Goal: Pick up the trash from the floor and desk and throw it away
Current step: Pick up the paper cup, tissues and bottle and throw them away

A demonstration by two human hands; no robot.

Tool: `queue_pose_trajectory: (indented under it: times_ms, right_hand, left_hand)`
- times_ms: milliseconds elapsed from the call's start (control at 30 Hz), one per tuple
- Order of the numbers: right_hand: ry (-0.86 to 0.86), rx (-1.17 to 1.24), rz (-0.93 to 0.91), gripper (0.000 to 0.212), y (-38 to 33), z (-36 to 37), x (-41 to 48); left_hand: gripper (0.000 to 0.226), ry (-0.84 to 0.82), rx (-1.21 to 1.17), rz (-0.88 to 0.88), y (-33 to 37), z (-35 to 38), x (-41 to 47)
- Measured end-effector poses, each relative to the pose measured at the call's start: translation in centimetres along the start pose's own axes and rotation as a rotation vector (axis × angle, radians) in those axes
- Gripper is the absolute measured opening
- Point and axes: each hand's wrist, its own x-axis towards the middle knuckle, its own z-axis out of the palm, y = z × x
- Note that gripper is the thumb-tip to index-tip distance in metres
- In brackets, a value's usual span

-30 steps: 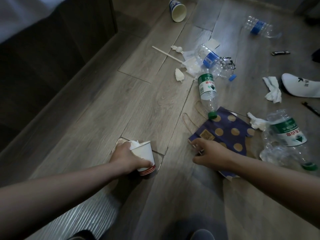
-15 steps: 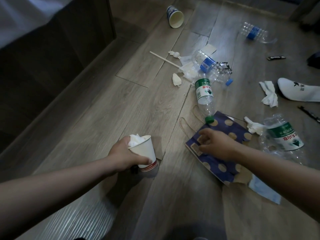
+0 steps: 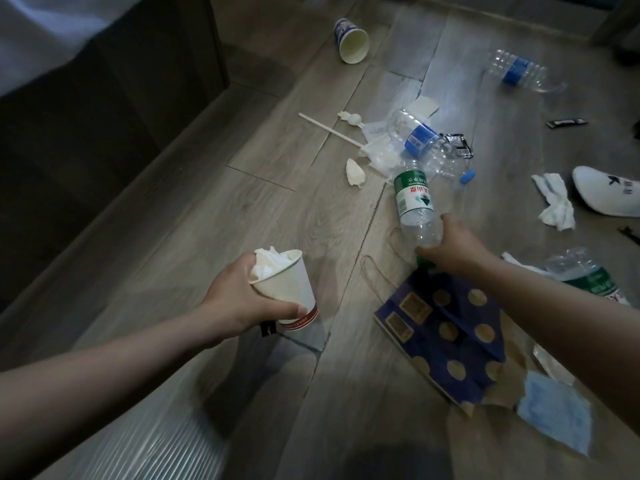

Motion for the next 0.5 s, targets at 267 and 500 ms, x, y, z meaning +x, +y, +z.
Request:
queue_pose_trajectory:
  times_ms: [267, 500]
  right_hand:
    - [0.044, 0.16, 0.032, 0.076, -0.4, 1.9, 2.8]
    - [0.113, 0.197, 0.008, 0.073, 0.7, 3.1, 3.2]
  left_hand:
    - [0.084, -0.013, 0.007, 0.022, -0.1, 0.6, 0.8]
    - [0.082, -0.018, 0.006, 0.016, 0.0, 0.5, 0.9]
